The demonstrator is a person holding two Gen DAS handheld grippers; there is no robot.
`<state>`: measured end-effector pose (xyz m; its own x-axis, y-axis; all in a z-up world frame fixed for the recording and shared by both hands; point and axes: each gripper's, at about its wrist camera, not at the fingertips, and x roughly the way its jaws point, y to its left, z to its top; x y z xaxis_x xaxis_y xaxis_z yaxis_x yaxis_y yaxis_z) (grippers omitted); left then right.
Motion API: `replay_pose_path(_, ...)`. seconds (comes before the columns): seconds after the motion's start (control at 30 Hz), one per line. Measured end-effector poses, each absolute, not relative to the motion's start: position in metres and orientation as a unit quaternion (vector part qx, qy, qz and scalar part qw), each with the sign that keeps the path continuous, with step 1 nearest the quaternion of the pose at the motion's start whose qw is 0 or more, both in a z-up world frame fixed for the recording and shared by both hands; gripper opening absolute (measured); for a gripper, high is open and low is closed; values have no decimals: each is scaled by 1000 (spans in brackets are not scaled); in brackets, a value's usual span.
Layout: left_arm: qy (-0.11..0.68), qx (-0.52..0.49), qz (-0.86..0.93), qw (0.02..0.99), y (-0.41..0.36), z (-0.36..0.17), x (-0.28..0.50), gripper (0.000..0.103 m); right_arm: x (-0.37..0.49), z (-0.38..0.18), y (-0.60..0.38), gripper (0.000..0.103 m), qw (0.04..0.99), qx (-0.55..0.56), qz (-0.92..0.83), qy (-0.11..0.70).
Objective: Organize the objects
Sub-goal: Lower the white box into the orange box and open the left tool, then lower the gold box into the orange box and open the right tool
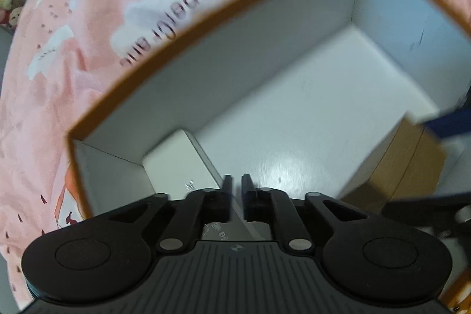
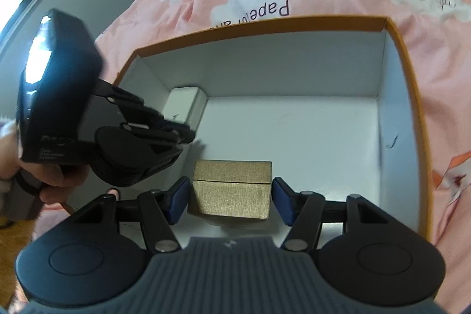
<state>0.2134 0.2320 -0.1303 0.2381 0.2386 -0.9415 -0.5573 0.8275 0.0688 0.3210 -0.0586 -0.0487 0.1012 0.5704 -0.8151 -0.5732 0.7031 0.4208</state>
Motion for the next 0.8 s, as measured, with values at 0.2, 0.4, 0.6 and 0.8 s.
replay_pose_path(0.2,457,-217,310,805,235,-92,180,15,310,-48,-45,62,708,34,407,576)
replay_pose_path(0.4,372,-278,373,803,219,-72,136,15,302,-54,-20,62,671,36,426,606)
replay_pose_path(0.6,304,-317,436,785,206,-67,102,15,294,-63,4,62,655,20,421,628)
replay_pose_path(0.8,269,-355,475,759,189,-74,79,16,286,-74,16,63,644,43,414,641)
